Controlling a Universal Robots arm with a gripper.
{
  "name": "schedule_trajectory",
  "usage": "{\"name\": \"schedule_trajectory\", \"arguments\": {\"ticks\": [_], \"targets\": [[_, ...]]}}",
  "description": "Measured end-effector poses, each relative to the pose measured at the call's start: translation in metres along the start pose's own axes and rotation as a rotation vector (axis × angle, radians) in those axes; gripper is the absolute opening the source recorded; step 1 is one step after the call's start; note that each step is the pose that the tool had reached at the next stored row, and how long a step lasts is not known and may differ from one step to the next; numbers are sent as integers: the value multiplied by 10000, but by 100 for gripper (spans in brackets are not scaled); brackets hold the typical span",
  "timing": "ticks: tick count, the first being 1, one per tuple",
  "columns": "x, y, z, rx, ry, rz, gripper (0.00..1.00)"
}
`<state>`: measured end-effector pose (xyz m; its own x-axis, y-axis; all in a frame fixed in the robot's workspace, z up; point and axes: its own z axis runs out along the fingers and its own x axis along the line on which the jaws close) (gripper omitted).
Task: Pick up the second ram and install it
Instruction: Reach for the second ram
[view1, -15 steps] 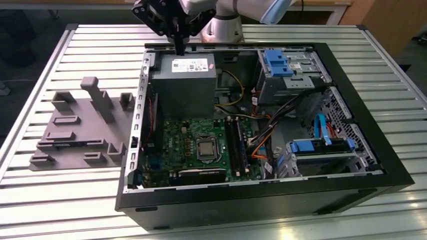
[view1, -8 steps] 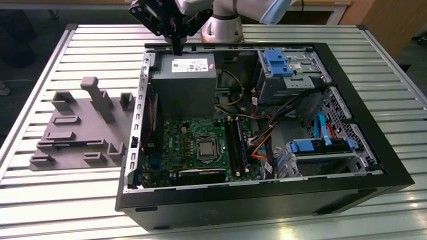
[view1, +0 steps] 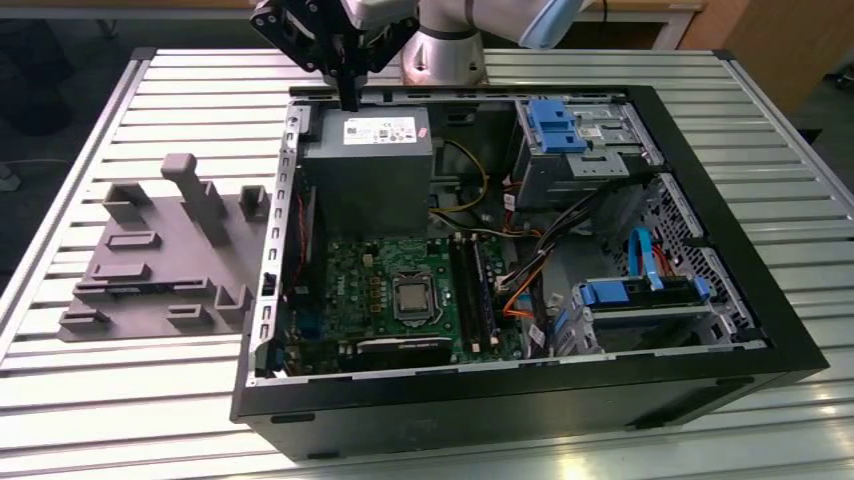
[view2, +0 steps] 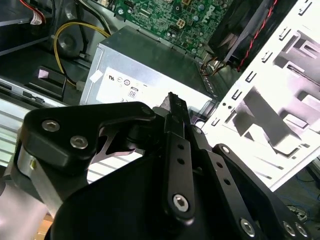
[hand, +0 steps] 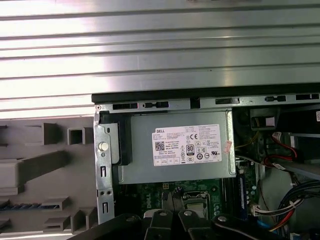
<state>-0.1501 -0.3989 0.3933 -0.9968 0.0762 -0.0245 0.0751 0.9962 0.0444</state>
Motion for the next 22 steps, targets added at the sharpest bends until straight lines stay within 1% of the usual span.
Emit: {"name": "schedule_trajectory", "arguments": {"ticks": [22], "targets": [[154, -12, -4, 0, 0, 0, 11]]}}
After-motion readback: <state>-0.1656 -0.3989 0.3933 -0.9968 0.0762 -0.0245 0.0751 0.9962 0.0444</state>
